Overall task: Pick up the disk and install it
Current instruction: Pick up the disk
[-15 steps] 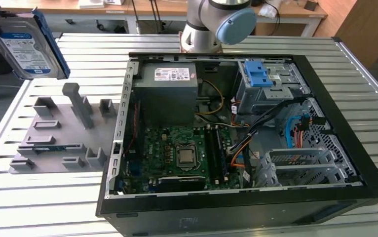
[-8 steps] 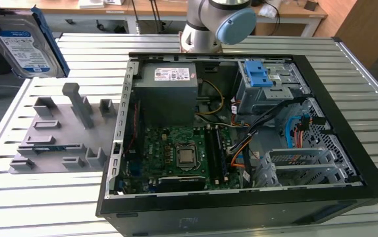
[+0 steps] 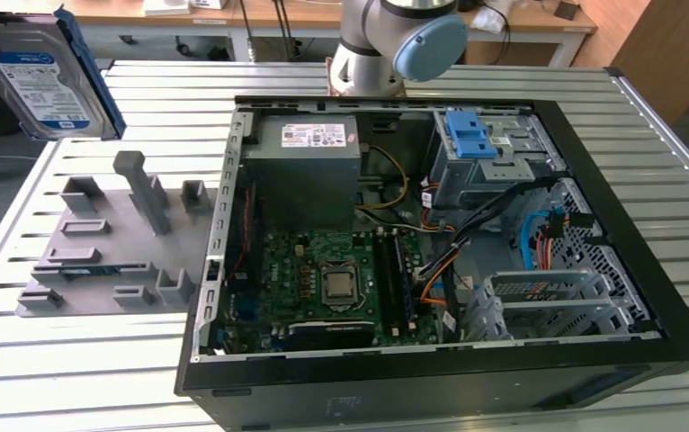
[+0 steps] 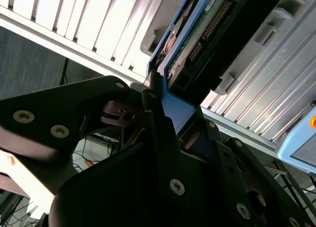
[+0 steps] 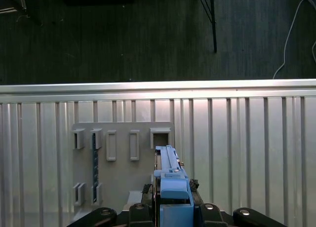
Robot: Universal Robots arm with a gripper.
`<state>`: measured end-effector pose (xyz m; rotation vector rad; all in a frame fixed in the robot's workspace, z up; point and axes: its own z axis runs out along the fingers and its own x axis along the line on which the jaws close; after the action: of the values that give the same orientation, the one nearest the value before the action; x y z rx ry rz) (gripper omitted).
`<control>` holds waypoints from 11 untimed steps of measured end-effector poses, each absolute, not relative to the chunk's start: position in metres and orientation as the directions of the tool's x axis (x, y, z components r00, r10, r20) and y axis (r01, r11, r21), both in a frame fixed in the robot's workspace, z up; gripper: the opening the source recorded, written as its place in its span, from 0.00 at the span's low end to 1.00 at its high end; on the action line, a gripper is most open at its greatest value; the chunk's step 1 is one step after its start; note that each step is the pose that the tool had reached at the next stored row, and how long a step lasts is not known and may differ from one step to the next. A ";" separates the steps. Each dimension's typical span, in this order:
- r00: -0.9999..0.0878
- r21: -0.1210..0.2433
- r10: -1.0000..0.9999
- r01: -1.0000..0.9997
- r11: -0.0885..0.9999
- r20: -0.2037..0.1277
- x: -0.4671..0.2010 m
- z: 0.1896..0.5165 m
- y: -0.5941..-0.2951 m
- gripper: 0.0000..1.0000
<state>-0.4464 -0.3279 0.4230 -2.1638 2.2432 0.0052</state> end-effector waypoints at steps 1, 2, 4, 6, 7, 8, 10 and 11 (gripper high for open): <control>-0.036 -0.015 -0.999 -0.999 0.036 -0.020 -0.446 0.423 -0.328 0.36; -0.036 -0.015 -0.999 -0.999 0.036 -0.020 -0.446 0.424 -0.328 0.36; -0.036 -0.015 -0.999 -0.999 0.036 -0.020 -0.446 0.425 -0.328 0.36; -0.036 -0.015 -0.999 -0.999 0.036 -0.020 -0.446 0.426 -0.328 0.36; -0.036 -0.015 -0.999 -0.999 0.036 -0.020 -0.446 0.427 -0.328 0.36; -0.036 -0.015 -0.999 -0.999 0.036 -0.020 -0.446 0.428 -0.328 0.36; -0.036 -0.015 -0.999 -0.999 0.036 -0.020 -0.446 0.429 -0.328 0.36; -0.036 -0.015 -0.999 -0.999 0.036 -0.020 -0.446 0.430 -0.328 0.36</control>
<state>-0.4464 -0.3279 0.4301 -2.1635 2.2430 0.0048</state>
